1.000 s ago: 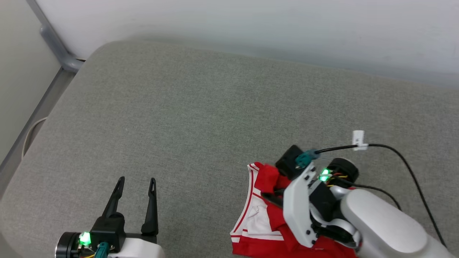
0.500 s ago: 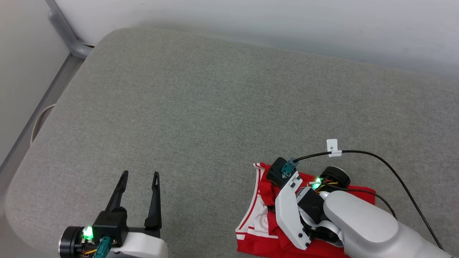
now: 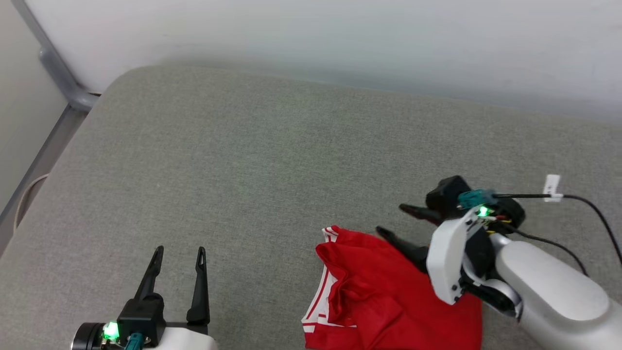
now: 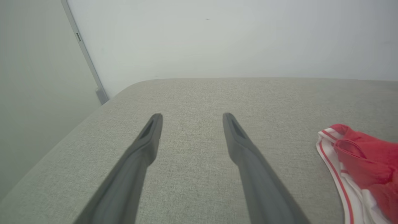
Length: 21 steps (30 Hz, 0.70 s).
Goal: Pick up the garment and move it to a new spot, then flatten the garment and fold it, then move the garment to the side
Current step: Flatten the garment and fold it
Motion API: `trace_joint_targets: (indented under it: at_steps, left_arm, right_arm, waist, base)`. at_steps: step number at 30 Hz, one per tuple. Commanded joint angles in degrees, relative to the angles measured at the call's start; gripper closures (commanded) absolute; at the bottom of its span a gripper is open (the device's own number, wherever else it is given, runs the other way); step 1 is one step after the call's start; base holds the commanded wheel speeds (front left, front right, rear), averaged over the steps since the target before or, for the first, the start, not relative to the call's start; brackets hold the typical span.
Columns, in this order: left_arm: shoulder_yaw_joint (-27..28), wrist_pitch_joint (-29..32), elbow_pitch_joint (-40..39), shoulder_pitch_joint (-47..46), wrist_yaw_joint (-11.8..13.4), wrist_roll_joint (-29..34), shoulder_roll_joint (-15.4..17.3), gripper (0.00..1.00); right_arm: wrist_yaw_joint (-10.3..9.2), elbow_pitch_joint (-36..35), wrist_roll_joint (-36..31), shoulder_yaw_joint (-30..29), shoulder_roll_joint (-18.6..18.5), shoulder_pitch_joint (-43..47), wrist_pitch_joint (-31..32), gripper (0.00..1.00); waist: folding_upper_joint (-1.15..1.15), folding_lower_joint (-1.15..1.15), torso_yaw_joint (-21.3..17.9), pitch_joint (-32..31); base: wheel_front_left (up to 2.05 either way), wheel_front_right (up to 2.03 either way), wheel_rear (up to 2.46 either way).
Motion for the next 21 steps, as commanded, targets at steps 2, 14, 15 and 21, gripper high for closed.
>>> trace_joint_targets:
  at_steps: [2,14,15,21]
  left_arm:
    - [0.36,-0.24,-0.09,0.90,-0.05,-0.04,0.32,0.00]
    - [0.33,-0.19,0.03,2.62,-0.26,0.39,0.43,0.00]
    - [0.27,-0.19,0.04,2.69,-0.14,0.43,0.39,0.00]
    - [0.53,-0.19,-0.02,3.21,0.02,0.11,0.46,0.00]
  right_arm:
    - [-0.07,-1.11,-2.18,-3.27,-1.23,1.89,-2.98,0.00]
    - [-0.07,-3.11,-21.99,-34.77,5.09,17.24,-20.34,0.00]
    - [-0.07,-3.62,-23.84,-37.50,6.56,18.82,-21.27,0.00]
    - [-0.06,-9.36,-32.52,-49.17,13.77,27.18,-24.27,0.00]
  waist:
    - [0.00,0.00,-1.44,-1.12]
    - [0.00,0.00,-5.92,-3.79]
    - [0.00,0.00,-6.16,-3.96]
    - [0.00,0.00,-7.13,-5.07]
  base:
    - [0.00,0.00,0.00]
    - [0.00,0.00,0.00]
    - [0.00,0.00,0.00]
    - [0.00,0.00,0.00]
